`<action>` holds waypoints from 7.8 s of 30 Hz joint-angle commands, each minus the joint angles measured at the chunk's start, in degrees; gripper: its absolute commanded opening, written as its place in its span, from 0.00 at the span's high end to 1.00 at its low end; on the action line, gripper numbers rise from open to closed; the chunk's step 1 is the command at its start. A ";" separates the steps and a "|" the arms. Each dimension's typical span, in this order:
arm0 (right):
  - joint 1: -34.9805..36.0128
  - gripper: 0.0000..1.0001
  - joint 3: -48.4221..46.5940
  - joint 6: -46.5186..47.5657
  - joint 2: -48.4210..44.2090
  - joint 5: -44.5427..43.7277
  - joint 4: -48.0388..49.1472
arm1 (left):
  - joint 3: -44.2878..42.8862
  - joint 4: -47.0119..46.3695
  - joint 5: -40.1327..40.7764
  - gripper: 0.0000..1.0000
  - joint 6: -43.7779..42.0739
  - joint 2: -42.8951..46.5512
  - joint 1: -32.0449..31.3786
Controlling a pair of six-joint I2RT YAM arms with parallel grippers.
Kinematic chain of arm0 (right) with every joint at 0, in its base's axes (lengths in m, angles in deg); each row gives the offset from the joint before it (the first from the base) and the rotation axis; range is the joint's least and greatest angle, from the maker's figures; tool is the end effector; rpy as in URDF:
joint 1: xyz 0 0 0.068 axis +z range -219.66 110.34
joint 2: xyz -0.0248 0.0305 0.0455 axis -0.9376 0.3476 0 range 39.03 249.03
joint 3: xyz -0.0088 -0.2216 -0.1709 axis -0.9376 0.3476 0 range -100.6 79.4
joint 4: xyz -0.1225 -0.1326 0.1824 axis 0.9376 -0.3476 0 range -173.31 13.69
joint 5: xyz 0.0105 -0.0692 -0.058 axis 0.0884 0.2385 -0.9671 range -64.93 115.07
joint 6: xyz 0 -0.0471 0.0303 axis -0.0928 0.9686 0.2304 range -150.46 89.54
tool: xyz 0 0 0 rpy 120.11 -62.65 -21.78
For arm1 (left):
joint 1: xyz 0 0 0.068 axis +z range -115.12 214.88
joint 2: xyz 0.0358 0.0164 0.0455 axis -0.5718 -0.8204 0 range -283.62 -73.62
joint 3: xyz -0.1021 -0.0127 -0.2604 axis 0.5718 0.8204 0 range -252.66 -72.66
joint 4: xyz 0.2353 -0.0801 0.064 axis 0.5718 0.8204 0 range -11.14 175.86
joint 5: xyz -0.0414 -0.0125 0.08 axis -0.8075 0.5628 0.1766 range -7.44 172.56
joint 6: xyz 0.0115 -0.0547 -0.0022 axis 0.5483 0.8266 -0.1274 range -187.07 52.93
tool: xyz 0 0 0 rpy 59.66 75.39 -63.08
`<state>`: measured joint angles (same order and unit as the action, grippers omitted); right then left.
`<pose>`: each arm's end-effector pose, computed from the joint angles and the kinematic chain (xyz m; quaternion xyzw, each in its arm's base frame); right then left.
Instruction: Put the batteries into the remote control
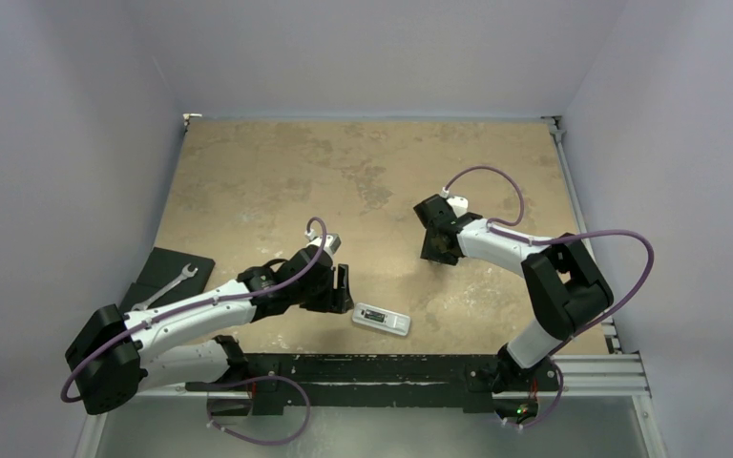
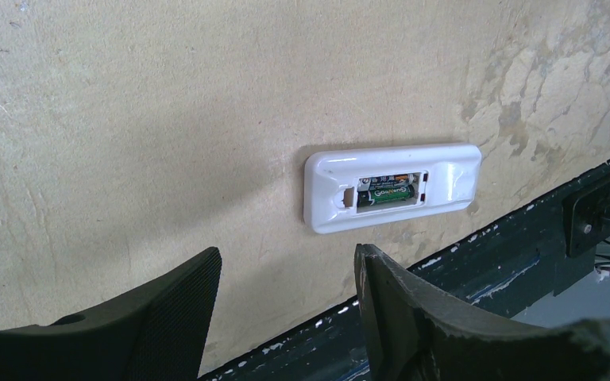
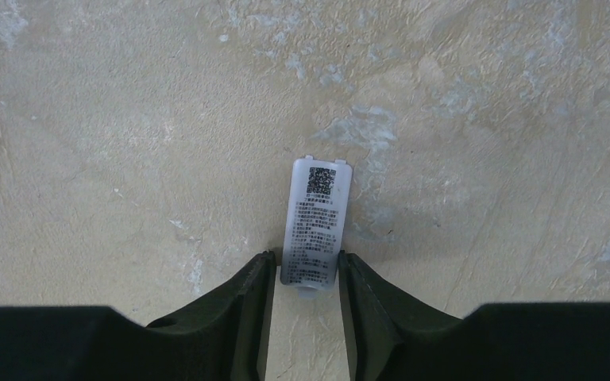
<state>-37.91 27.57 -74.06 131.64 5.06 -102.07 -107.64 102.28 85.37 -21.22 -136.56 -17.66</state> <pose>0.2596 0.1450 0.1722 0.1346 0.9554 -0.0123 0.2624 0.1274 -0.1630 0.2078 0.0470 0.9423 -0.2351 0.2336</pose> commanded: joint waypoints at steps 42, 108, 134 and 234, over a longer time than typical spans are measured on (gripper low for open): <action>0.16 1.00 15.59 4.79 -24.59 17.14 7.81 | -13.35 -4.98 -1.80 0.38 -7.68 -15.53 -0.20; 17.20 1.00 14.08 2.16 -31.25 14.41 -0.75 | 5.35 -17.15 -17.76 0.66 -4.53 -8.92 -0.59; 18.08 1.00 16.43 0.22 -34.78 13.28 -1.44 | 2.45 -14.52 -7.53 0.93 -4.18 -13.88 -0.55; 33.96 1.00 -0.92 7.91 -13.64 8.41 -12.90 | -13.26 7.39 9.11 0.60 -9.12 8.86 1.48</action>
<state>-4.88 29.36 -65.62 117.39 15.07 -113.46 -117.80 105.85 88.10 -28.37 -130.90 -16.50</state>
